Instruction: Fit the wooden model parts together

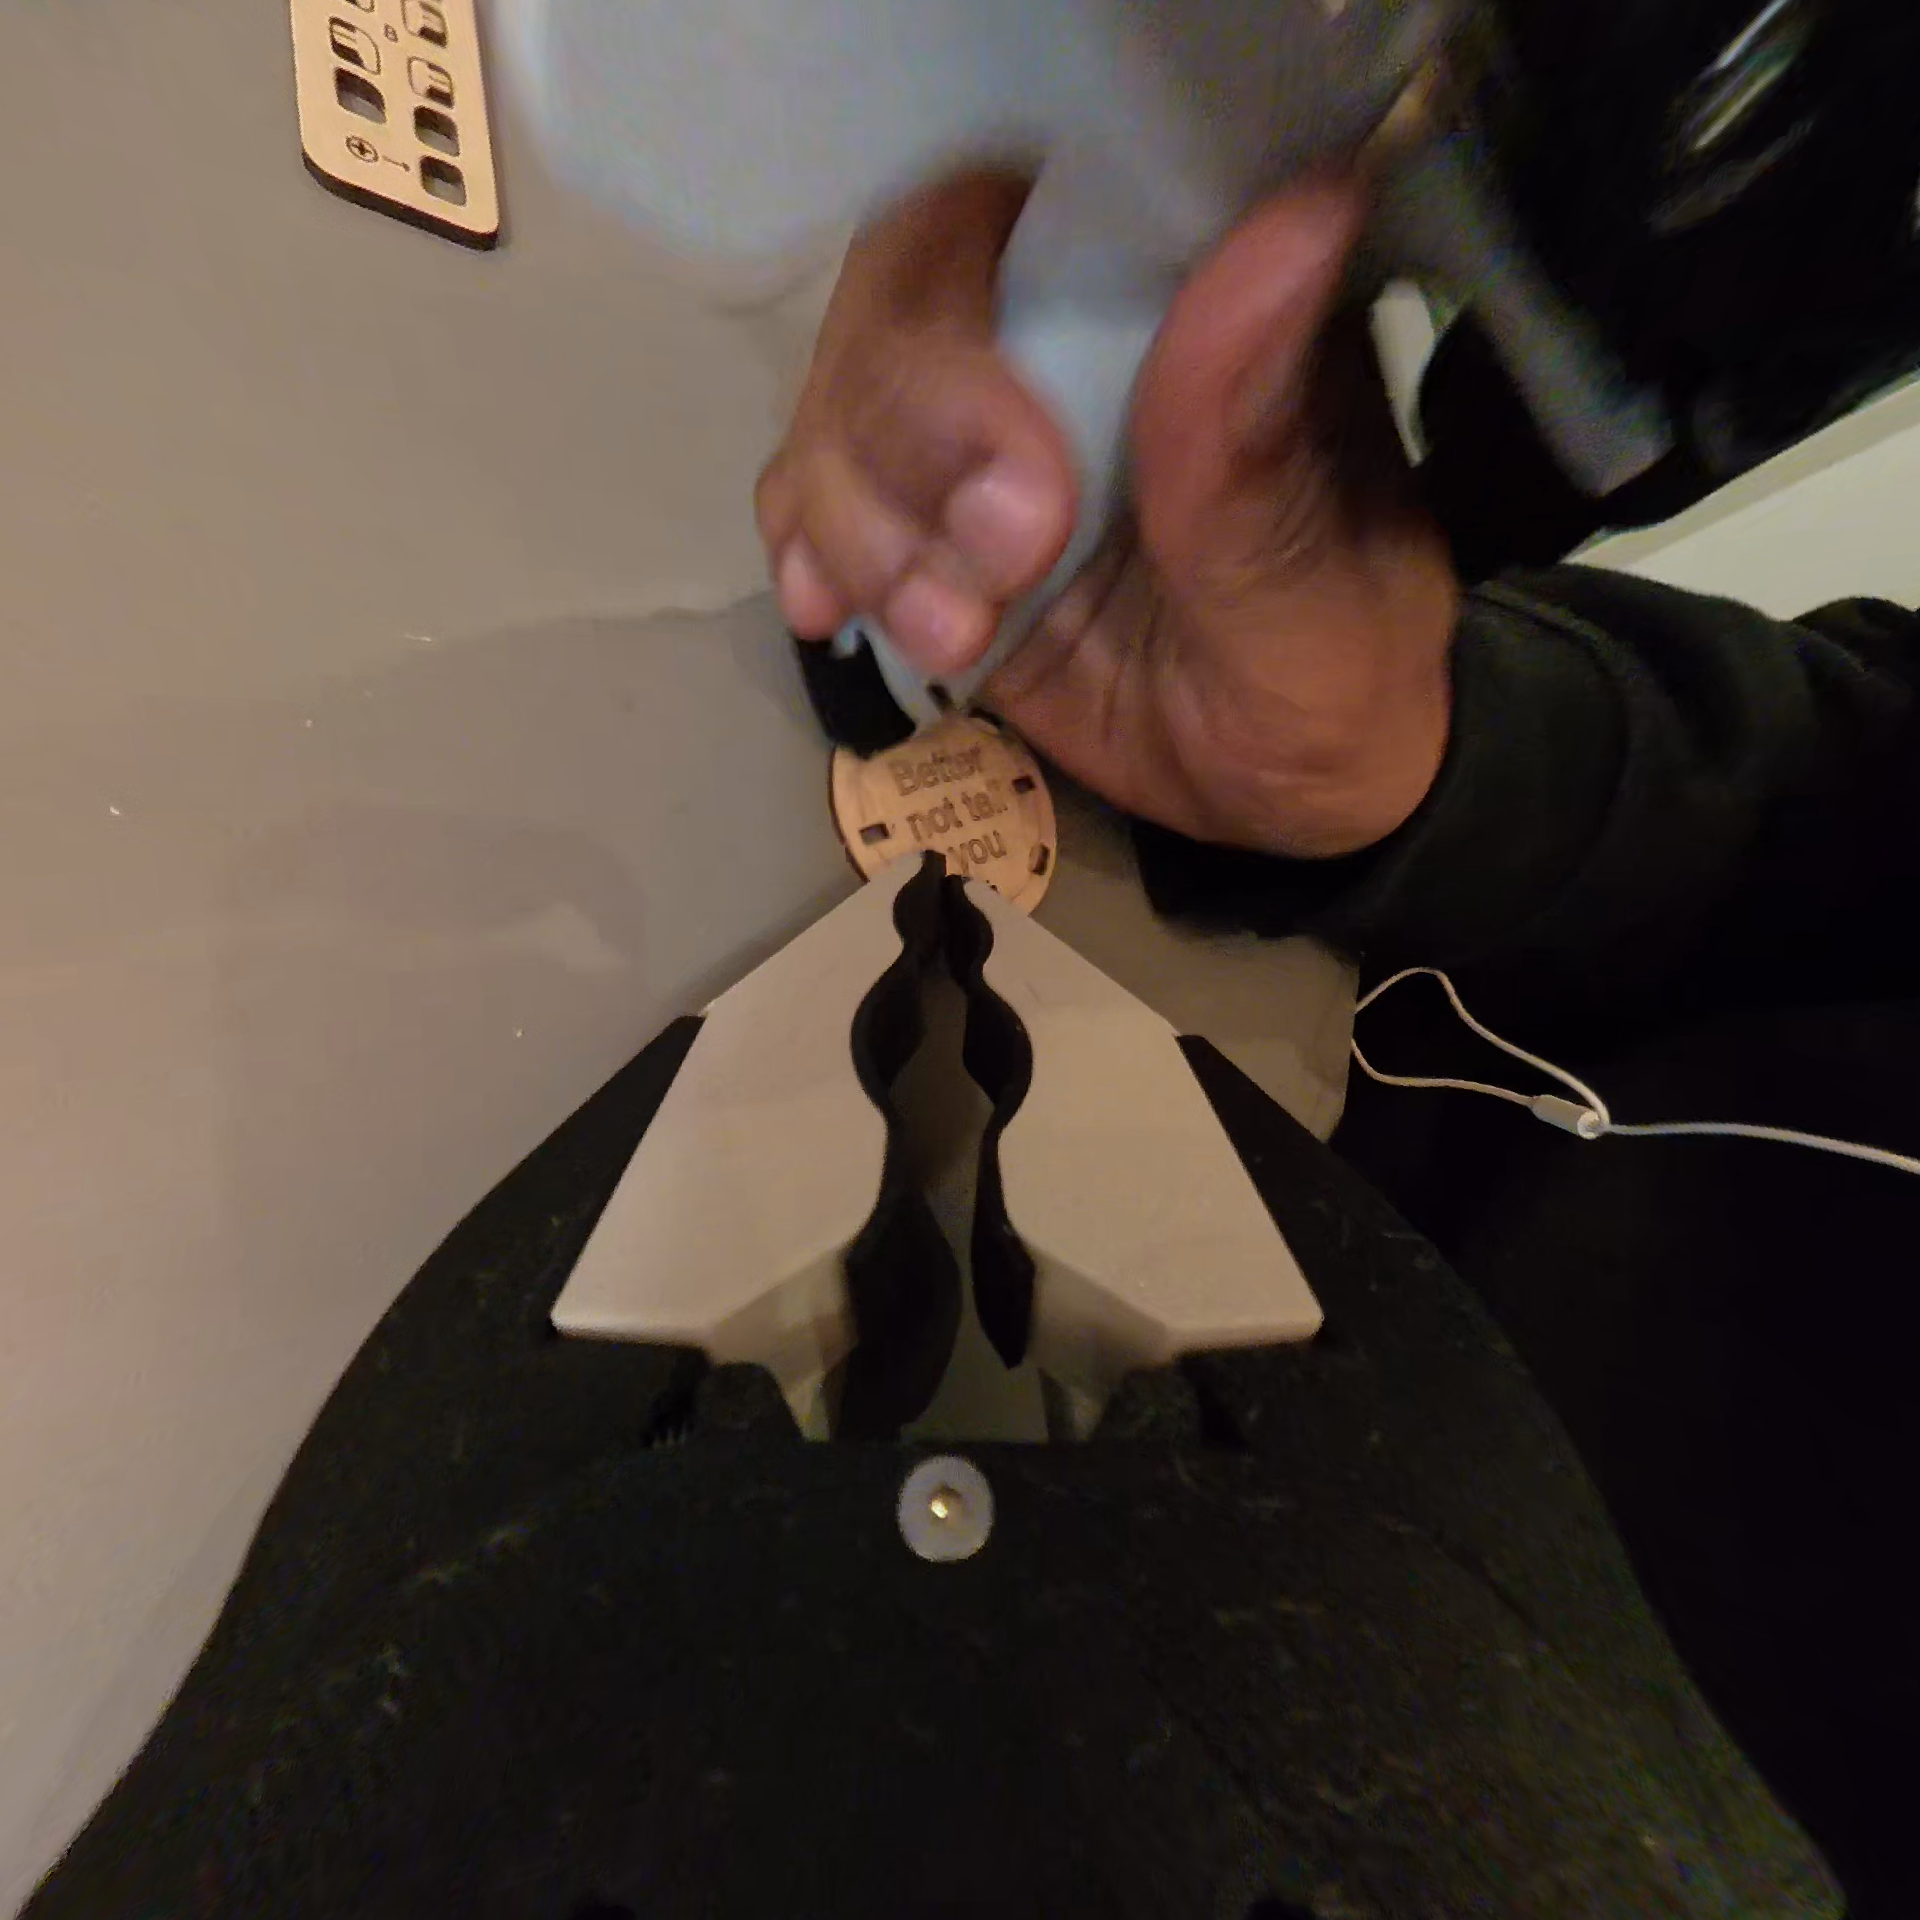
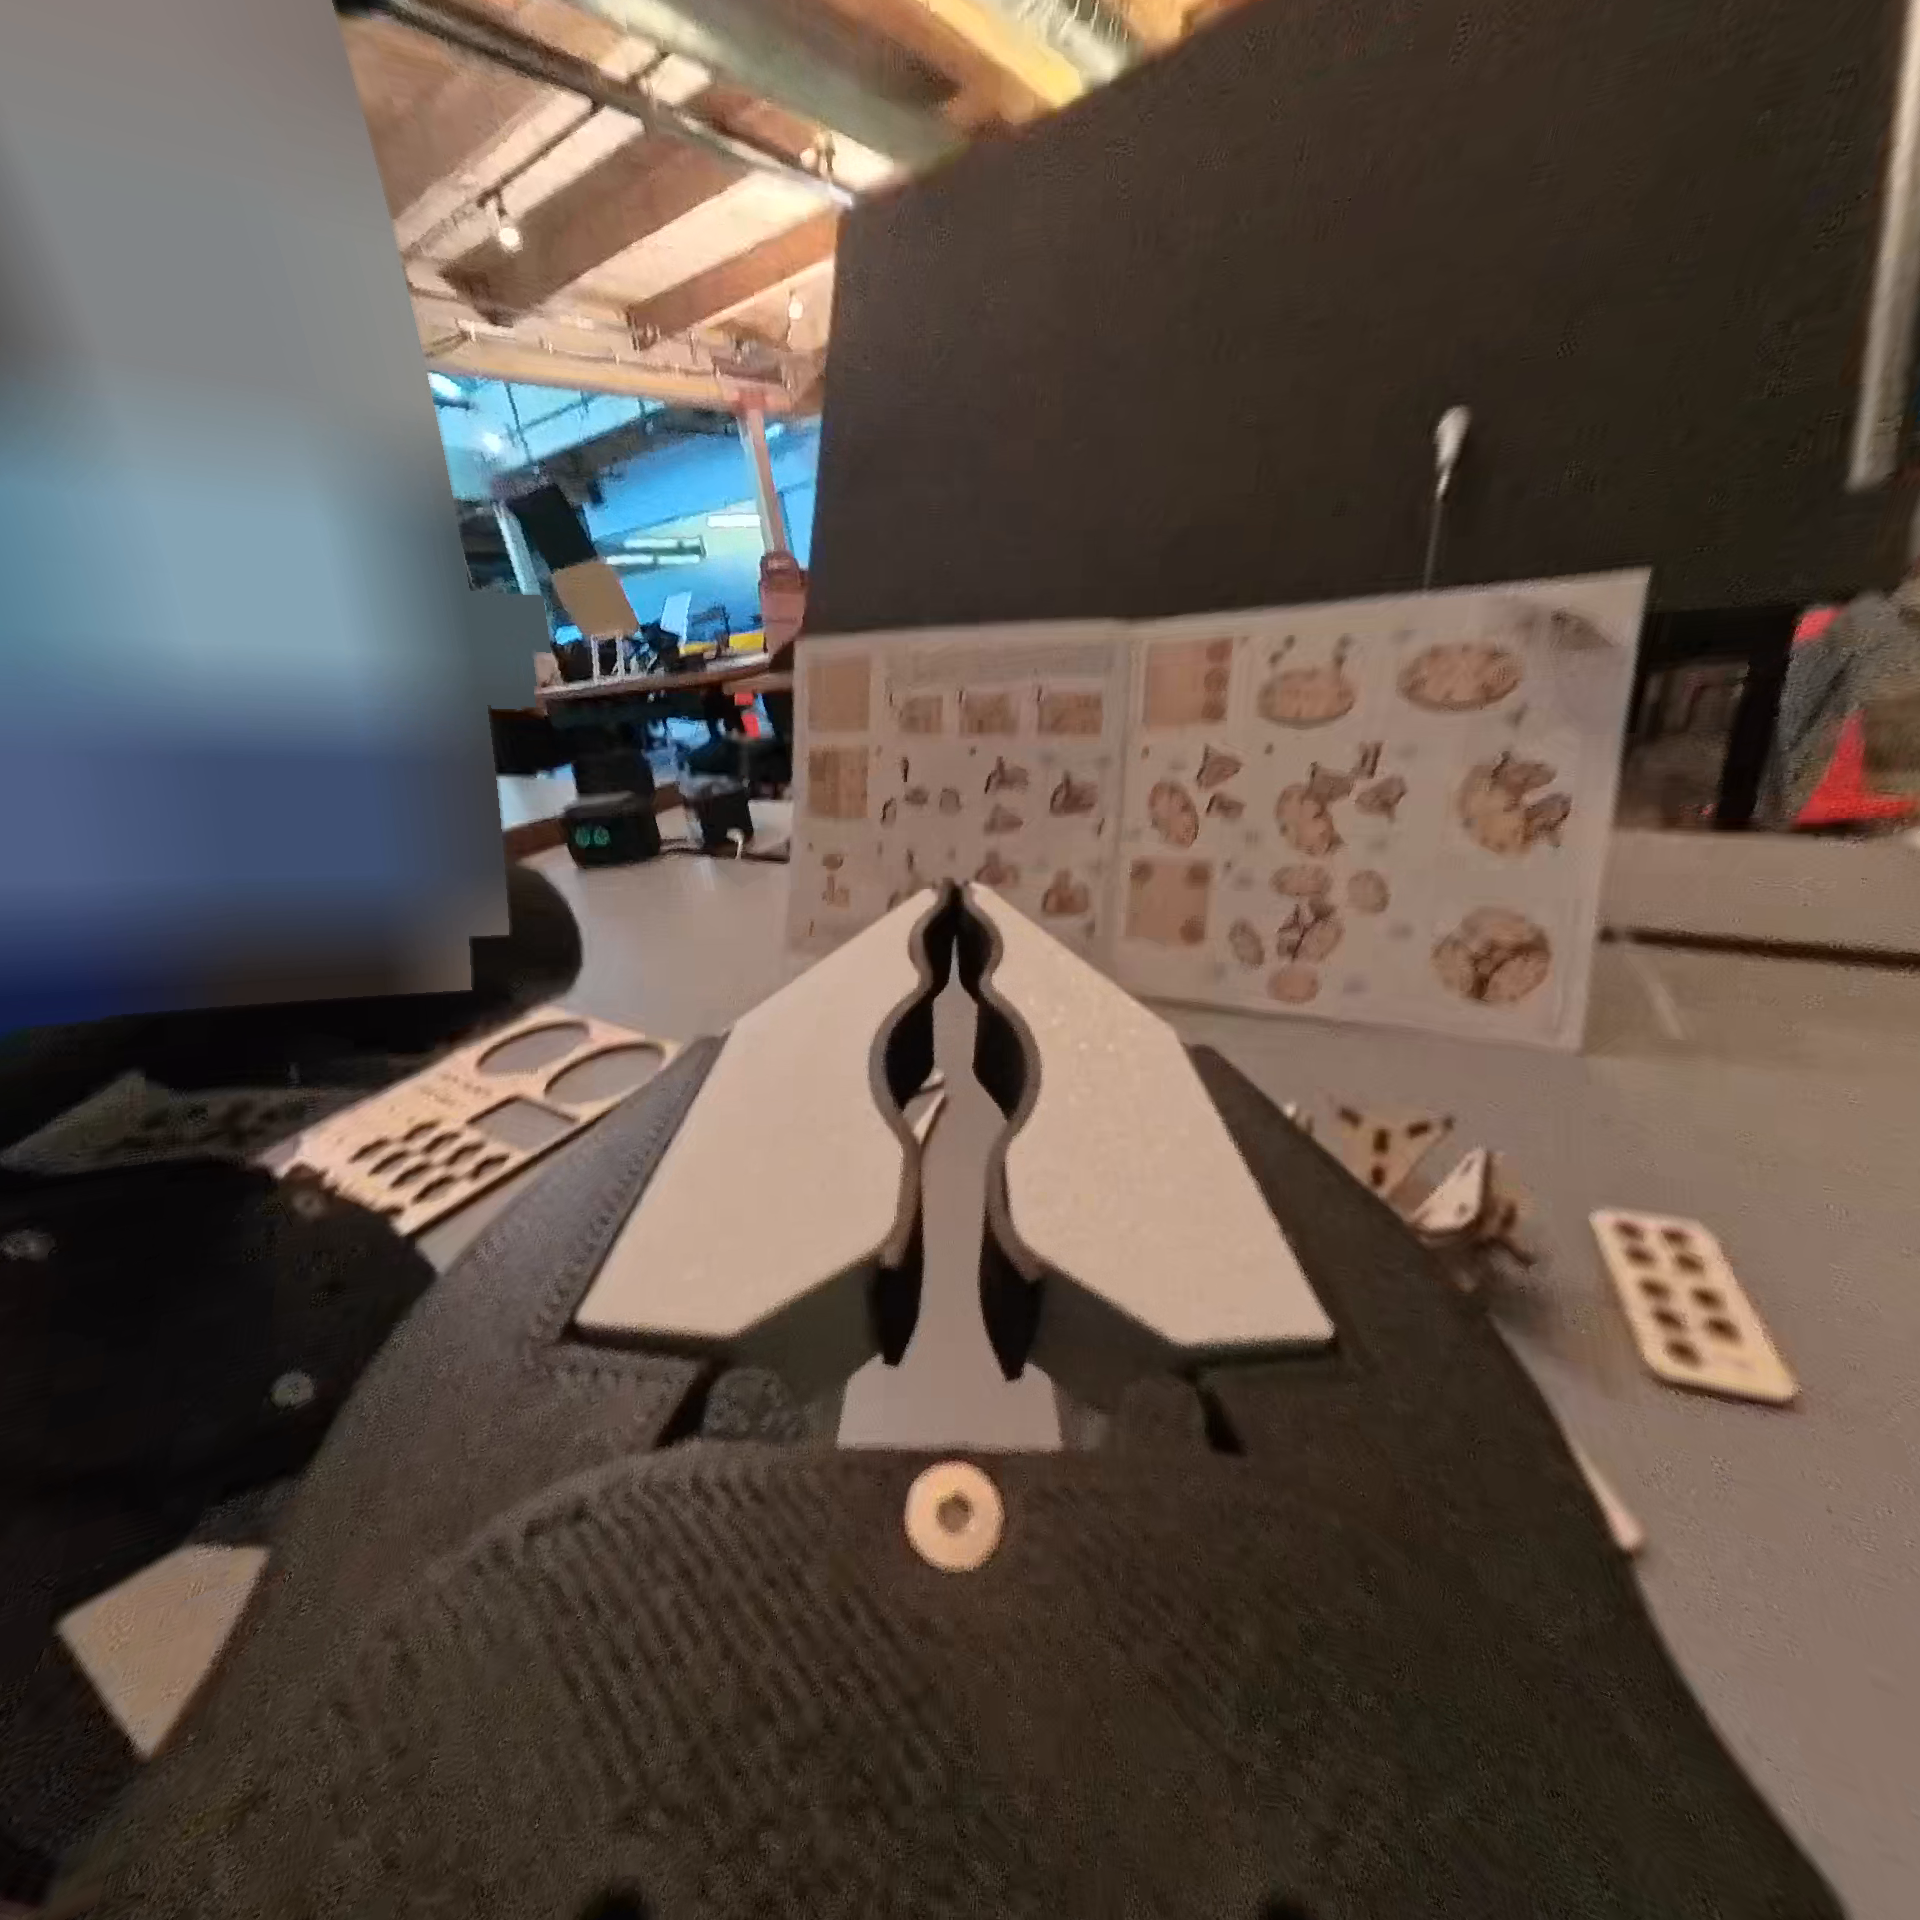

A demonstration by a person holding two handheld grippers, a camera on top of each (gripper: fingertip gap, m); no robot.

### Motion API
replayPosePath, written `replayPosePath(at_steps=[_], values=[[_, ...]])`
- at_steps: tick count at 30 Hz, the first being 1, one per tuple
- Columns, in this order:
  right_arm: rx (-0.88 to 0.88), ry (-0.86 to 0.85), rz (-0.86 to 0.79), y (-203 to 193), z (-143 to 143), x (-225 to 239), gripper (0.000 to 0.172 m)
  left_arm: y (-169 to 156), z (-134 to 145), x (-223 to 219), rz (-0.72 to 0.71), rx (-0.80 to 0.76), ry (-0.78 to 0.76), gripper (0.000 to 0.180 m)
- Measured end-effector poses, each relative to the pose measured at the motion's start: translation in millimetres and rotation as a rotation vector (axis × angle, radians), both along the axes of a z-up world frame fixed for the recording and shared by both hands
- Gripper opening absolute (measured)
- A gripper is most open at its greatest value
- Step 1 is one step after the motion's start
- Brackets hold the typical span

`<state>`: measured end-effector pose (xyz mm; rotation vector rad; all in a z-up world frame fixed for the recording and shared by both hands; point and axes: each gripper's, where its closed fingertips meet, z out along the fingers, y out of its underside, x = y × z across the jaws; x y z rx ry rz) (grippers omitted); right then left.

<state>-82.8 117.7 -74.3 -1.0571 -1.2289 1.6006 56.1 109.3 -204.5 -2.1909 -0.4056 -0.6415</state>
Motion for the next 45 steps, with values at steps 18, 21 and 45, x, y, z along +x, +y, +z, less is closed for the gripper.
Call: replayPosePath(at_steps=[18,21,45], values=[[0.235,-0.089,0.237,11.3,-7.2,49.8,0.033,-0.3,0.1,0.6,-0.001,-0.001,-0.005,0.000],[0.231,-0.291,0.453,-5.5,-38.3,68.4,0.029,-0.3,0.2,0.5,-0.002,0.000,-0.016,0.000],[0.835,-0.626,0.834,-9.6,-133.5,132.0,0.049,-0.6,0.2,0.5,-0.003,0.002,-0.030,0.000]])
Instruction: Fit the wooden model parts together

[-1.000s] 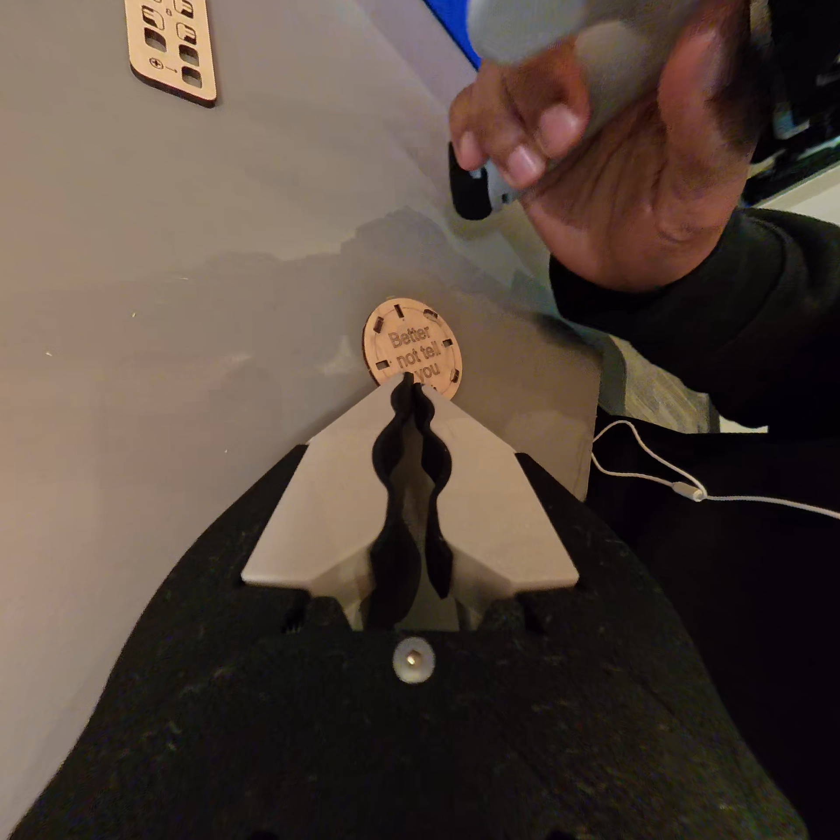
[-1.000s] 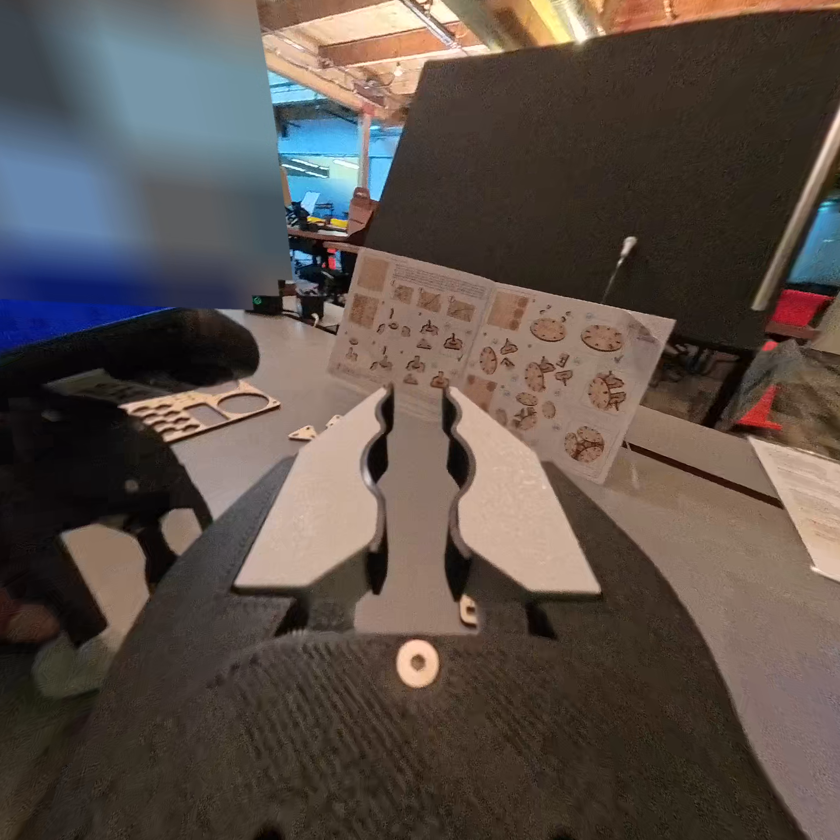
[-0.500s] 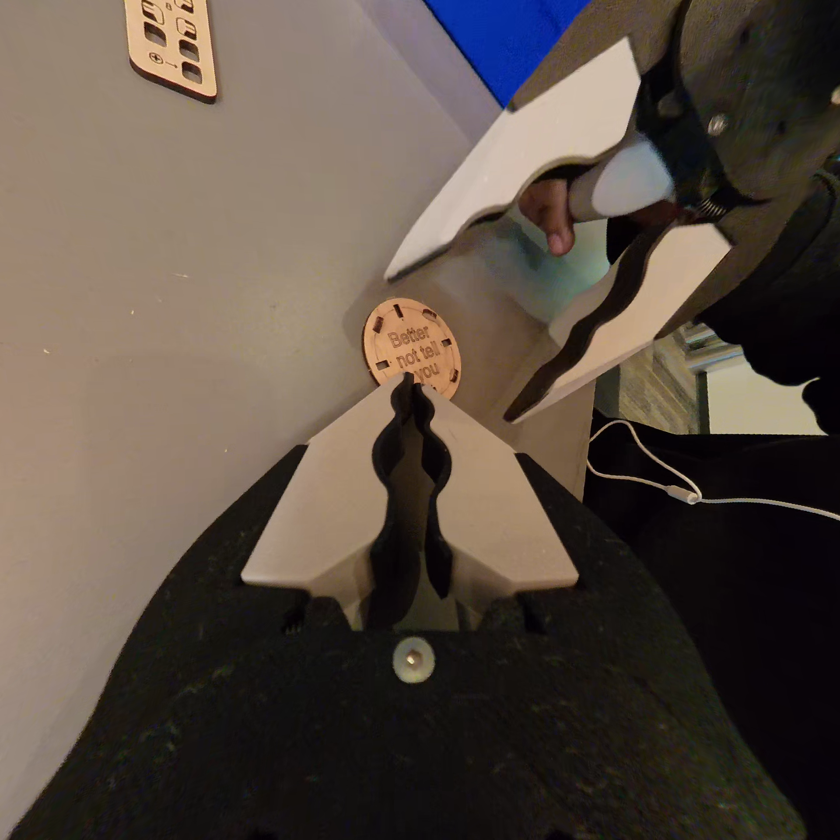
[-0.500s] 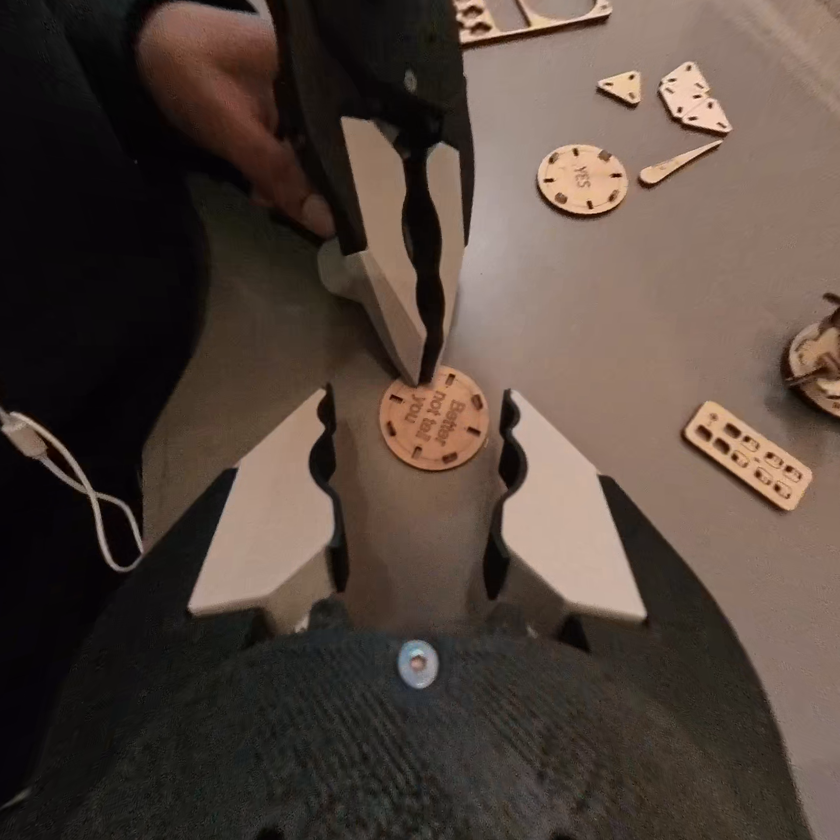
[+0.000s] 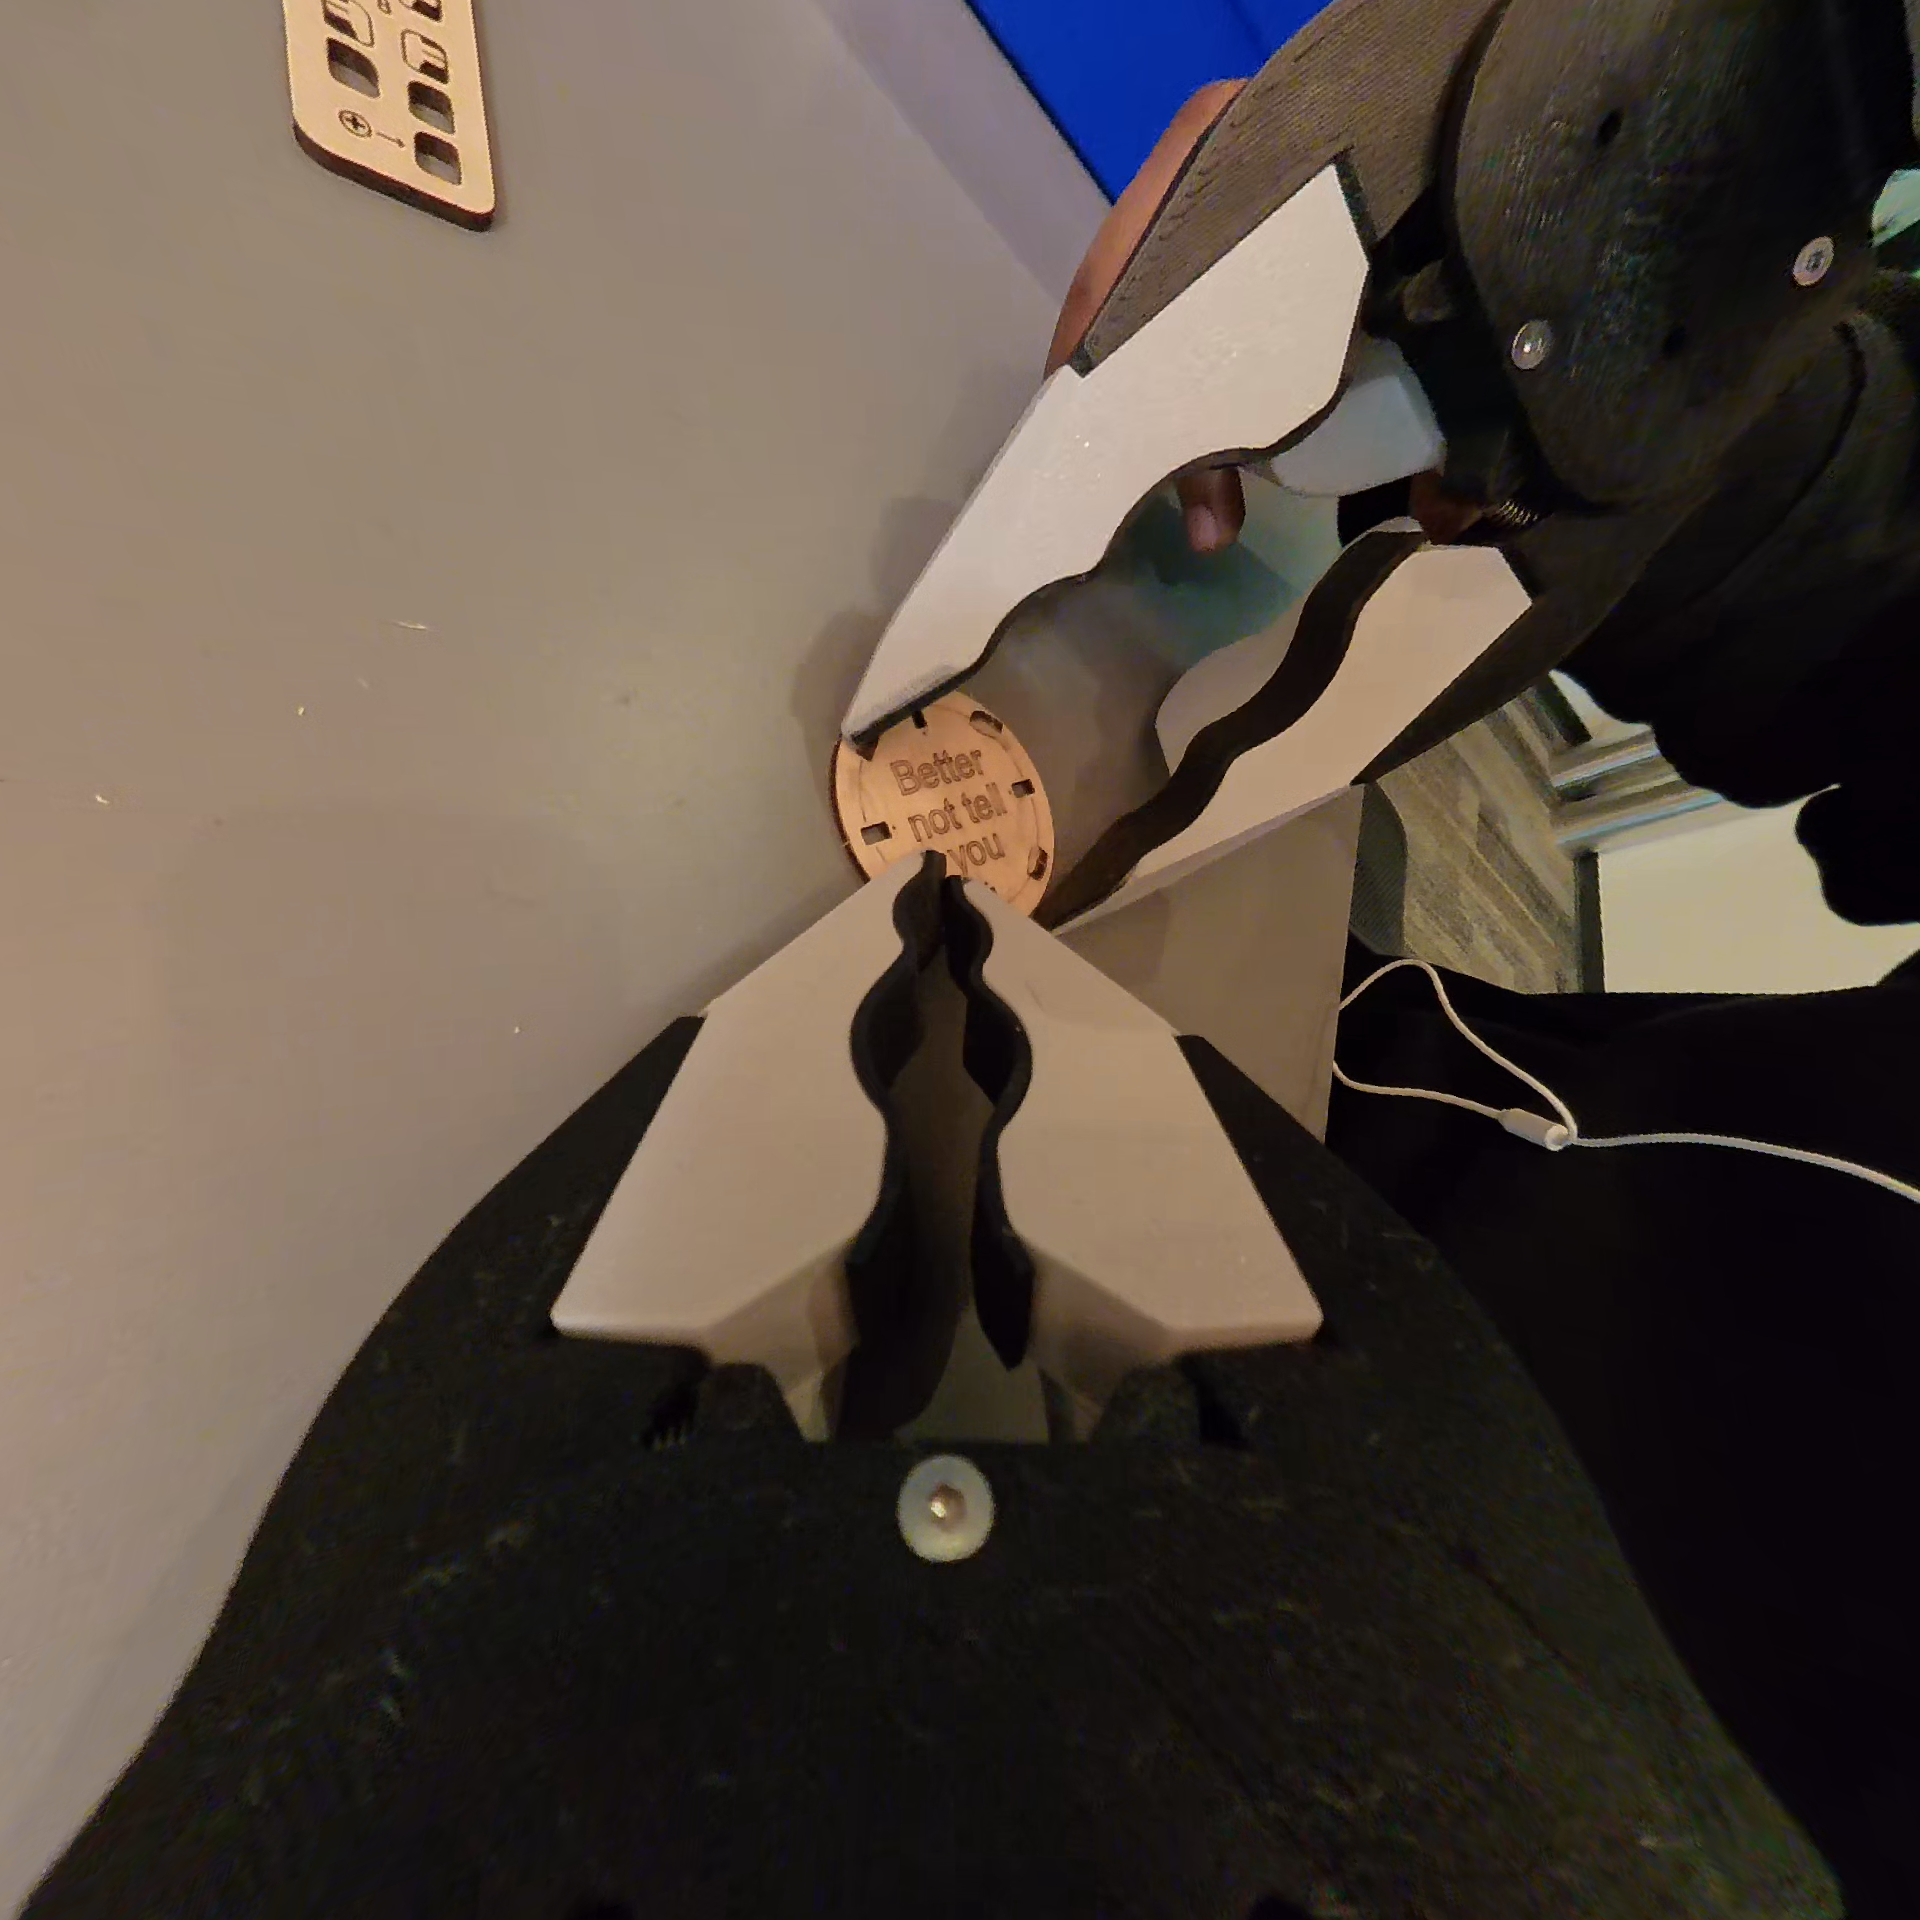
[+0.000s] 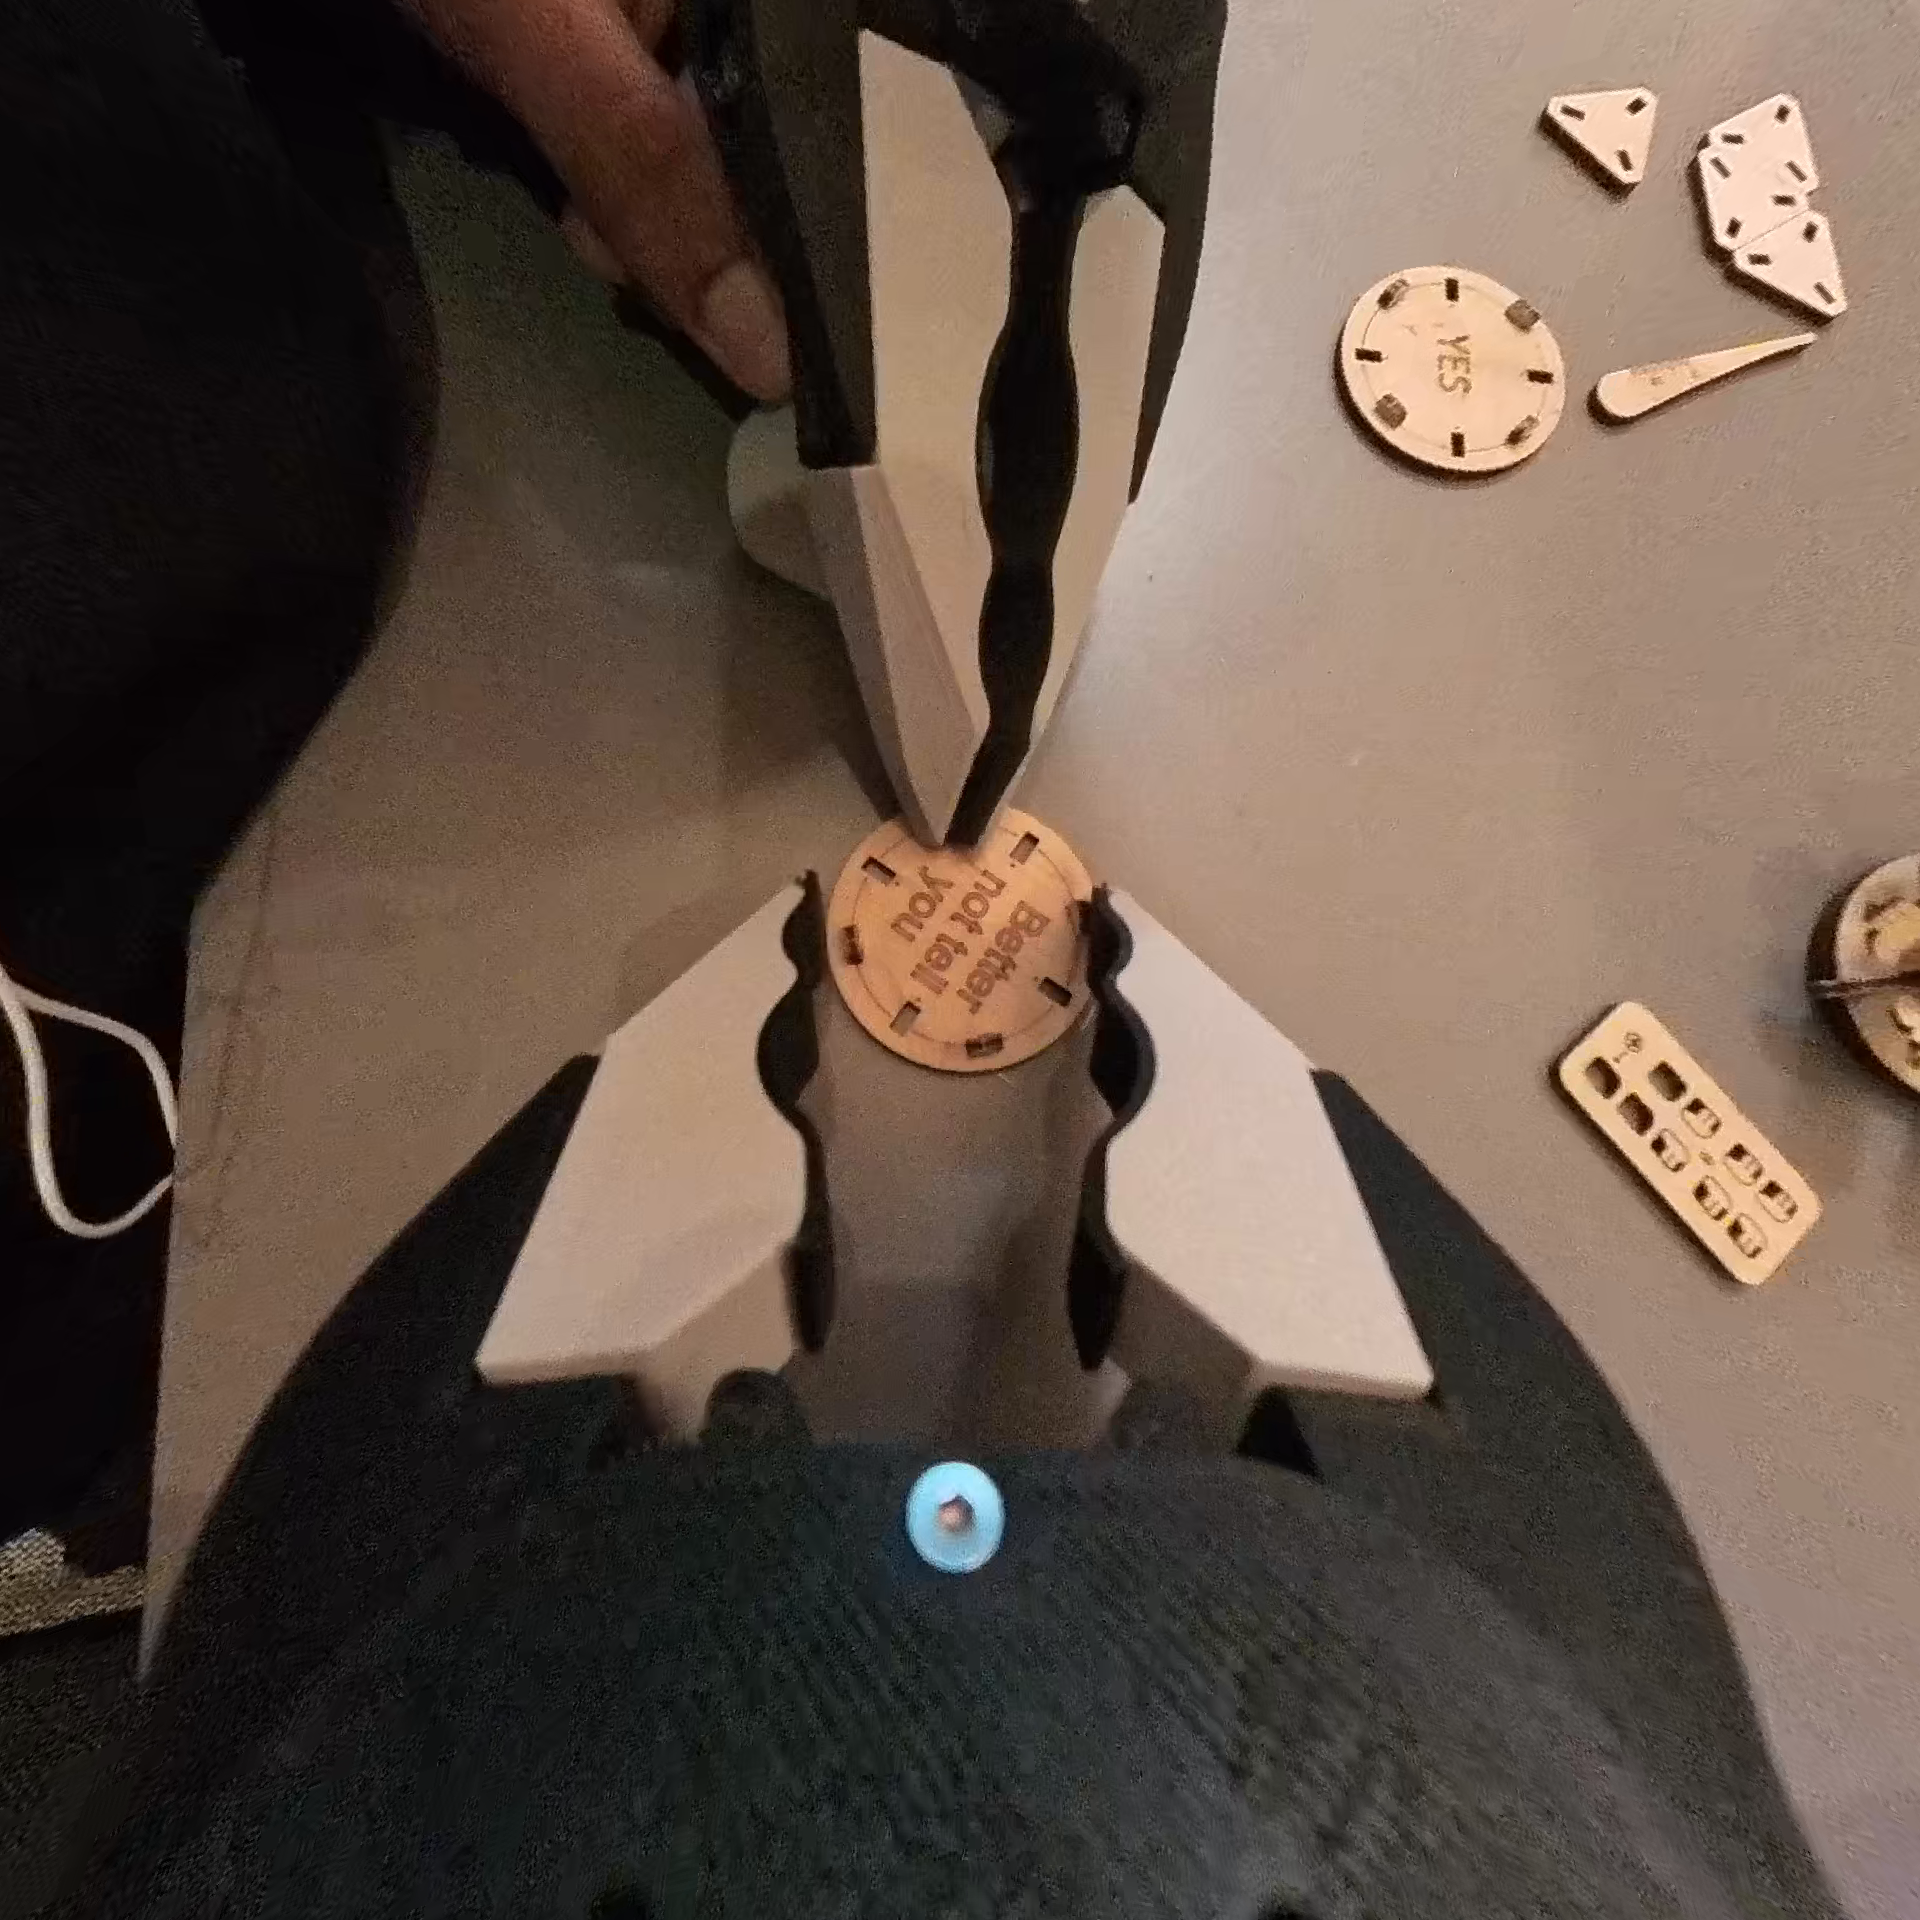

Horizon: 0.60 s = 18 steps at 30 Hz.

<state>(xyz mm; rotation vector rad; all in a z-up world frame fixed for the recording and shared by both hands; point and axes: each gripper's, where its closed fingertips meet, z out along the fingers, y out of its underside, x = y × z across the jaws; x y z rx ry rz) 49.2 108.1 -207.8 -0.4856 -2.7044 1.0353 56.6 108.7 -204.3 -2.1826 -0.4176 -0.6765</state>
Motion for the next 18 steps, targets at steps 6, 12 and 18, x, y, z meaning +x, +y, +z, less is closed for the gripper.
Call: replayPosePath(at_steps=[6,12,18], values=[[-0.039,0.005,0.007,0.9,0.3,1.0,0.049,0.0,-0.1,0.0,0.000,0.000,0.001,0.000],[-0.070,0.006,-0.014,0.6,0.3,1.0,0.050,0.0,-0.2,0.0,0.000,0.000,0.001,0.000],[-0.084,0.020,-0.007,0.9,0.8,1.4,0.049,0.0,-0.1,0.1,0.000,0.000,0.001,0.000]])
